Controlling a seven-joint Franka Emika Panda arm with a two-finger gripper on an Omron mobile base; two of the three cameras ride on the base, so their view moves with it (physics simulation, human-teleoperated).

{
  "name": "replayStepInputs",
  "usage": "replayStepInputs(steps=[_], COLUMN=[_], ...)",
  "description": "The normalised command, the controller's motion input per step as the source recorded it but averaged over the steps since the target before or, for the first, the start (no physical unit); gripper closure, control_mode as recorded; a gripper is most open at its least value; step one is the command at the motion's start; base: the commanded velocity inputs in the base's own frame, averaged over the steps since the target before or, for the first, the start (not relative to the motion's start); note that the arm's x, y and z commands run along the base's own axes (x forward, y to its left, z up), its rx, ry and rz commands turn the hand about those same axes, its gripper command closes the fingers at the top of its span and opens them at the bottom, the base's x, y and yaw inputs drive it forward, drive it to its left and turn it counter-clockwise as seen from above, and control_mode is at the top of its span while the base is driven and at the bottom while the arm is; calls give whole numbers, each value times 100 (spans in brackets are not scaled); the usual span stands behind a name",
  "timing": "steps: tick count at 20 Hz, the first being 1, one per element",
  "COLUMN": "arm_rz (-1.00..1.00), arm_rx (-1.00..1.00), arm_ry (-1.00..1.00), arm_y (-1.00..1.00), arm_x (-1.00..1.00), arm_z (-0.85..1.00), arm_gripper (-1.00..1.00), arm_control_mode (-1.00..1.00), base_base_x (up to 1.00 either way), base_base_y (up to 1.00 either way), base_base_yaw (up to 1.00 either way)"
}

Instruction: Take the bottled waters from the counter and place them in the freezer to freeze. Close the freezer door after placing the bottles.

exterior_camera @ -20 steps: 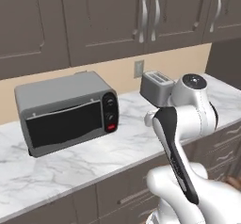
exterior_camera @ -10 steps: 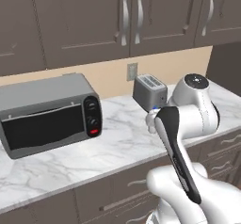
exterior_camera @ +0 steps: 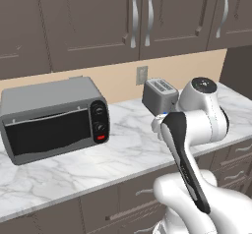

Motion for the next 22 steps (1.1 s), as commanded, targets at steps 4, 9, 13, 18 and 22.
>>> replayStepInputs(steps=[4,9,13,18,22], arm_rz=[0,0,0,18,30], arm_rx=[0,0,0,11,12], arm_ry=[0,0,-1,-22,-34], arm_y=[0,0,-6,-68,-72], arm_x=[0,0,4,15,14], arm_z=[0,0,0,-4,-28], arm_gripper=[-100,-100,-100,-100,-100], arm_control_mode=[100,-100,-100,-100,-100], base_base_x=[11,0,0,0,0], base_base_y=[1,0,0,0,0], base_base_yaw=[0,0,0,0,0])
